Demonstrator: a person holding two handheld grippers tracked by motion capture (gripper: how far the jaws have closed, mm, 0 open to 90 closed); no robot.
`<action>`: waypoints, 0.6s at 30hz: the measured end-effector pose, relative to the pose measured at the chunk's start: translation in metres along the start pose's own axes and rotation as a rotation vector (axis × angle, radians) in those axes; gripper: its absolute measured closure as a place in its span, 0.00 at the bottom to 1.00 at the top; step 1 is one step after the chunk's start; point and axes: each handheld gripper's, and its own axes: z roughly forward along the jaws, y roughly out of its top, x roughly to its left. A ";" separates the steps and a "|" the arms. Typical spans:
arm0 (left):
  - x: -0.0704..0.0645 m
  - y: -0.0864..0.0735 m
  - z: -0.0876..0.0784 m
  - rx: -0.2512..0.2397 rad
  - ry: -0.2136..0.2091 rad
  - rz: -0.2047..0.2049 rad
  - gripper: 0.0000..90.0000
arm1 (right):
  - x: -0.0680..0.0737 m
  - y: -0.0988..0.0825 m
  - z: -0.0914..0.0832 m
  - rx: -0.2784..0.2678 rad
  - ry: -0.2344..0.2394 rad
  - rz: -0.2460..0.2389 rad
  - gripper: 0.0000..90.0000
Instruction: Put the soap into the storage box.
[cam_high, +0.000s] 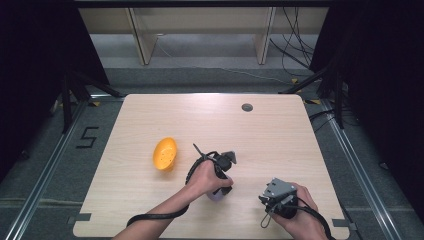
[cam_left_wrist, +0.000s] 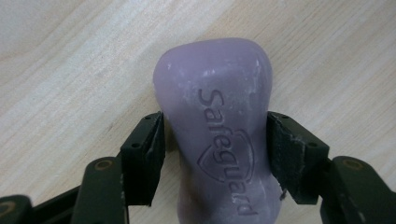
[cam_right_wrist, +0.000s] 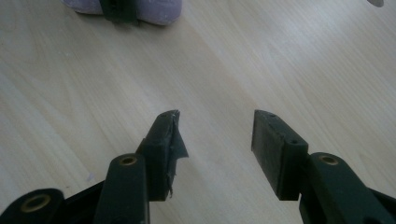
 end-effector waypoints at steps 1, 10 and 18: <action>0.000 0.000 0.000 -0.001 0.000 -0.002 0.44 | 0.000 0.000 0.000 0.000 0.000 0.000 0.58; -0.003 -0.002 -0.001 -0.005 0.013 0.015 0.54 | 0.001 0.001 -0.001 0.005 0.007 0.016 0.58; -0.004 -0.005 -0.001 -0.020 0.010 0.028 0.55 | 0.001 0.001 0.000 0.004 0.008 0.015 0.57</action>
